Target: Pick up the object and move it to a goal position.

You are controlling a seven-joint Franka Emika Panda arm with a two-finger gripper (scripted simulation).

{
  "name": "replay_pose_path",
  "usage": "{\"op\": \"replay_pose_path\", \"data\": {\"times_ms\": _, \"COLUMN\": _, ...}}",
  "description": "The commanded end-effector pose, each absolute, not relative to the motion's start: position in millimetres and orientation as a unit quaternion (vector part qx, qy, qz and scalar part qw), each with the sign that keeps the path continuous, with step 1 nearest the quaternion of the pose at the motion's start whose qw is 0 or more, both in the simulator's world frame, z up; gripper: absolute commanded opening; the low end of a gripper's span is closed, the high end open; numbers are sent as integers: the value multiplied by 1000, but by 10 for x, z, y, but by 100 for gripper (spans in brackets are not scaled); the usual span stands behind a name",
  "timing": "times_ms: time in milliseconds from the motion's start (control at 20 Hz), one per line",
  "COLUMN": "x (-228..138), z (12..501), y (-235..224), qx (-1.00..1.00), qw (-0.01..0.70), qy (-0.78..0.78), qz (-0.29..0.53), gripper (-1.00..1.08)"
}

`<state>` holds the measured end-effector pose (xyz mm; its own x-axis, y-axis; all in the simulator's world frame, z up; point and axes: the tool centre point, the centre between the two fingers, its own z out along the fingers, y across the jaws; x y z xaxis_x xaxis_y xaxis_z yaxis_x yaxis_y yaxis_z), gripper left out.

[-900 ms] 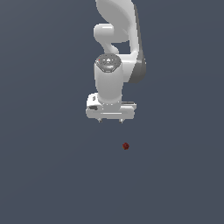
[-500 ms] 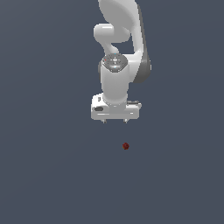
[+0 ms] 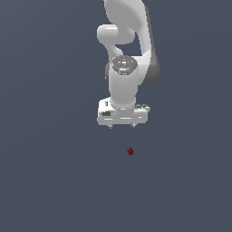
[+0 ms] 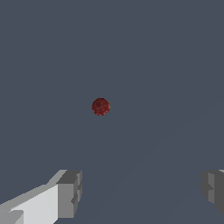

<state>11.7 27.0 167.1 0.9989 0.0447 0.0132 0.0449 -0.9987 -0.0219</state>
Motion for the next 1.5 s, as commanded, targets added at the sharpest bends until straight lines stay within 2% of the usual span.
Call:
{"op": "replay_pose_path", "data": {"times_ms": 0, "x": 127, "z": 1657, "y": 279, "qx": -999, "qw": 11, "qy": -30, "qz": -6, "gripper": 100}}
{"op": "replay_pose_path", "data": {"times_ms": 550, "x": 247, "z": 1486, "y": 361, "qx": -992, "qw": 5, "qy": -126, "qz": -4, "gripper": 100}}
{"op": "replay_pose_path", "data": {"times_ms": 1450, "x": 553, "z": 956, "y": 614, "qx": -920, "qw": -1, "qy": -391, "qz": 0, "gripper": 100}}
